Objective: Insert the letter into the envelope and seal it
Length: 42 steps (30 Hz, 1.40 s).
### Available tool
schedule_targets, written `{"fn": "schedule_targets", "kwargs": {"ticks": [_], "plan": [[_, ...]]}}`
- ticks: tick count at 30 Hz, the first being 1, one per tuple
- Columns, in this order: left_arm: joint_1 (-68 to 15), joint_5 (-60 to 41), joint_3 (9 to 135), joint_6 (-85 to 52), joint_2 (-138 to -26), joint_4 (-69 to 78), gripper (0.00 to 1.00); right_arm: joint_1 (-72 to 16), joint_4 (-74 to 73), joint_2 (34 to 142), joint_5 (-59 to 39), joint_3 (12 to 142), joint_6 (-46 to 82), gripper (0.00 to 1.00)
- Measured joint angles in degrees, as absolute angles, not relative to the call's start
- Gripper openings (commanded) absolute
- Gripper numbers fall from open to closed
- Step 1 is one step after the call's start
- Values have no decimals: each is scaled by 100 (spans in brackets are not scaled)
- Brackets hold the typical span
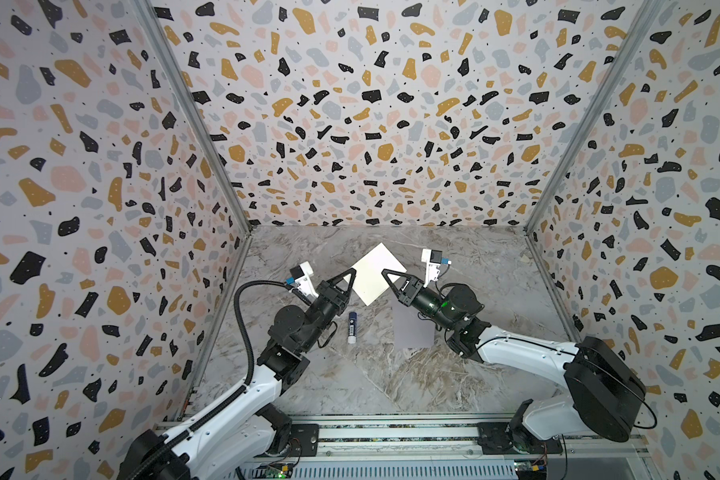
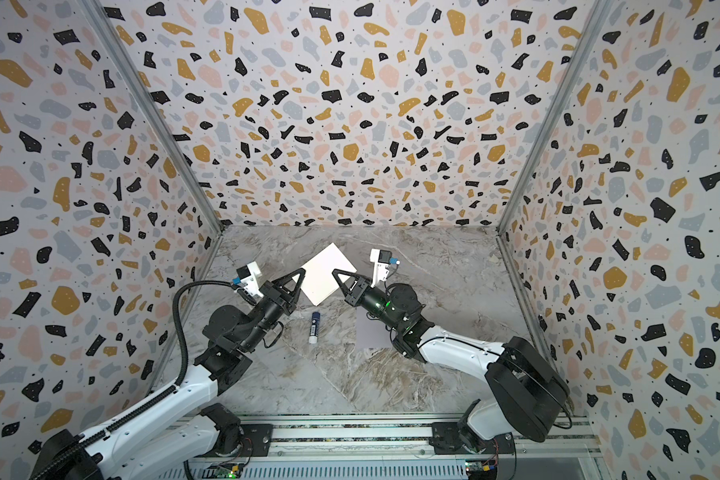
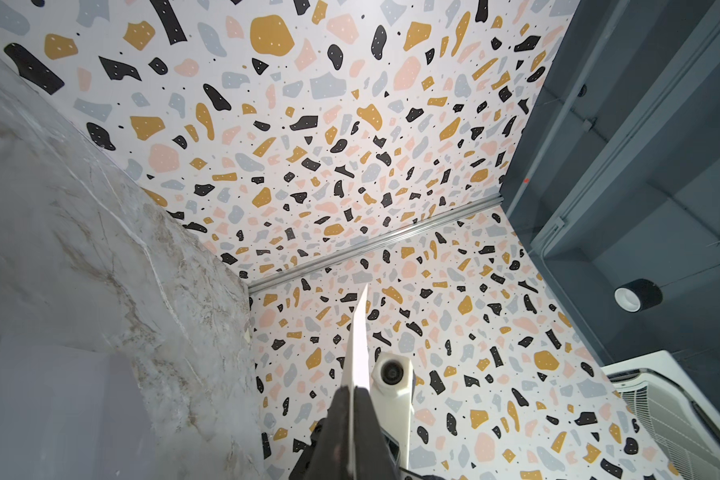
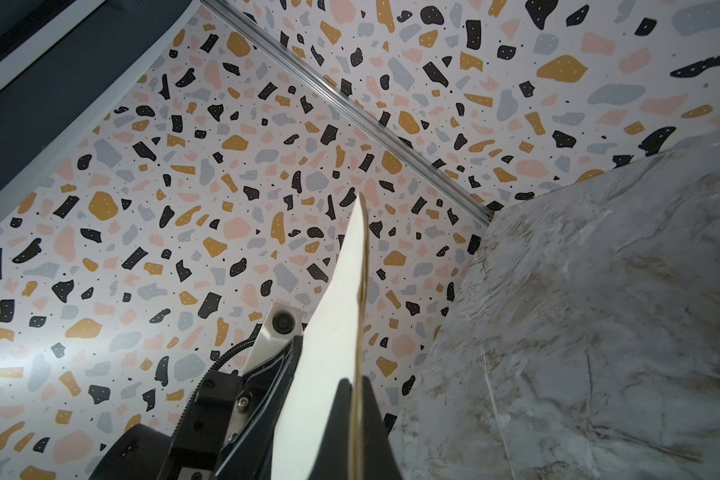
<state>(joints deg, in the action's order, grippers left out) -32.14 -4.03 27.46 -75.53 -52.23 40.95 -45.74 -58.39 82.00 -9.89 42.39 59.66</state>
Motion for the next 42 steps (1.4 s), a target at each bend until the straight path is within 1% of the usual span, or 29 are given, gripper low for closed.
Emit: {"fn": "schedule_targets", "kwargs": {"ticks": [3,5,8,11,15,20,26,30,34,37,42], "plan": [[-3214,-425,2757,-7190,-5225,3806,52,-4346,-5594,8049,-1076,4204,5739,0],[-3214,-425,2790,-6895,-5225,3540,65,-4125,-5290,7793,-1131,4139,5522,0],[-3214,-423,2860,-6337,-5196,3070,74,-3667,-4547,7192,-1264,4077,5037,0],[-3216,-432,3059,-5741,-5186,2528,77,-3148,-3747,6683,-1435,4080,4510,0],[-3306,-480,3247,-5100,-5196,2058,78,-2338,-2641,6383,-1782,4136,3865,0],[-3754,-545,3256,-4554,-5513,1594,78,-1601,-1522,6392,-2108,4145,3284,0],[-4204,-471,3087,-4344,-5843,1404,77,-1457,-882,6536,-2244,4145,2803,0],[-4525,-244,2993,-4322,-6071,1466,75,-1457,-652,6849,-2250,4147,2635,0],[-4812,-86,2993,-4313,-6418,1610,68,-1463,-478,7190,-2174,4171,2532,0],[-4969,-27,2993,-4300,-6731,1708,58,-1500,-410,7430,-2088,4272,2515,0],[-5151,12,3004,-4250,-7286,1776,40,-1586,-467,7760,-1942,4515,2519,0]]}}
